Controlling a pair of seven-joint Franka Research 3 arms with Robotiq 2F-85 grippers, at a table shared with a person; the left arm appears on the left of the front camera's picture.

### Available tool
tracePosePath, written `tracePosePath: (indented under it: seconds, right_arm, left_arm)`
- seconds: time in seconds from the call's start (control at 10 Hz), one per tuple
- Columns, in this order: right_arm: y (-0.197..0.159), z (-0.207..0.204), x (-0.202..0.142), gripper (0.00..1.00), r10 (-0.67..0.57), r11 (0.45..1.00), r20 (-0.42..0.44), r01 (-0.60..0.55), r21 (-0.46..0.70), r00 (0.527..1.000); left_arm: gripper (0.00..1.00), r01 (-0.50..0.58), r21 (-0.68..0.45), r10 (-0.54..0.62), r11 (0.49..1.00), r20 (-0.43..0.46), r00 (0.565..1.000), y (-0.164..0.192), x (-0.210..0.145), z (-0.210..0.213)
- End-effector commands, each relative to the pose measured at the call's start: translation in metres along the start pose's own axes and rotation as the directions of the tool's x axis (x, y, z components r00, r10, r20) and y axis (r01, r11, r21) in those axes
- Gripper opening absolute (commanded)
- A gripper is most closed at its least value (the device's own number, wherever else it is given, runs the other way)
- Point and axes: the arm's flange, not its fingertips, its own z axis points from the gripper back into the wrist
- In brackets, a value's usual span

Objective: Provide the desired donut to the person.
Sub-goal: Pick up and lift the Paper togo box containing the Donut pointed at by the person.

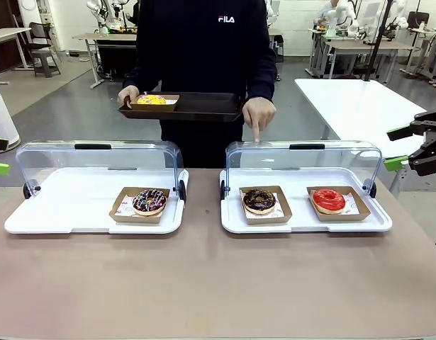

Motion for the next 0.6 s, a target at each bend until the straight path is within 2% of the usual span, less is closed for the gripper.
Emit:
tracePosePath:
  seconds: [0.0,0.5]
  right_arm:
    - [-0.0019,-0.0028,-0.0008,1.0,0.008,1.0,0.029,-0.008,0.005,1.0]
    - [-0.0019,-0.0028,-0.0008,1.0,0.008,1.0,0.029,-0.008,0.005,1.0]
  left_arm:
    - [1.0,0.017,0.005,-0.017,1.0,0.023,1.0,0.0029,-0.0018,-0.001]
    - [1.0,0.017,0.005,-0.017,1.0,0.023,1.0,0.0029,-0.0018,-0.001]
